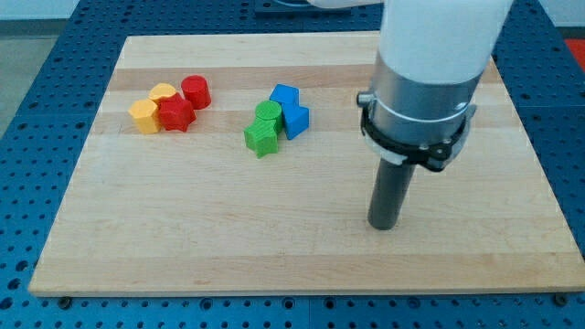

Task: Push the yellow blocks slightly towards the top of the board

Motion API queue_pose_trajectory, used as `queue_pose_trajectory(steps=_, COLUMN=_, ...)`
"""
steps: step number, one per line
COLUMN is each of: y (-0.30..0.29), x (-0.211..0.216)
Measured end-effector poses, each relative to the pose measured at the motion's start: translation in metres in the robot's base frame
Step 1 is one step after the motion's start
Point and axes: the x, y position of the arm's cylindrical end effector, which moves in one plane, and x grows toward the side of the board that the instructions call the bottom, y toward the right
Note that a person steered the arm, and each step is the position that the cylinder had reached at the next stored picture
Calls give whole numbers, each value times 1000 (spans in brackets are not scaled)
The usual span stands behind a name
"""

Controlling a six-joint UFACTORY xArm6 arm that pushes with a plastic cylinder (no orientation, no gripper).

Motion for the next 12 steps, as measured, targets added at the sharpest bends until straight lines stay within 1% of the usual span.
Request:
queue_pose_trajectory(steps=1, y=-57, x=17)
queue_pose_trajectory(steps=2, y=-108, x=19)
queue_pose_trajectory(steps=3, y=-177, x=18)
queue_pose_trajectory(steps=4, y=-241, x=-2)
queue_pose_trajectory(steps=5, y=-265, x=-43)
queue_pose_trajectory(steps=6, y=-307, x=-59)
queue_pose_trajectory(steps=7, y=-333, x=-83)
queue_pose_trajectory(steps=8, y=-340, x=-114)
queue_pose_trajectory(steps=10, y=-332, x=-127)
queue_pose_trajectory(steps=12, y=-329, x=-156)
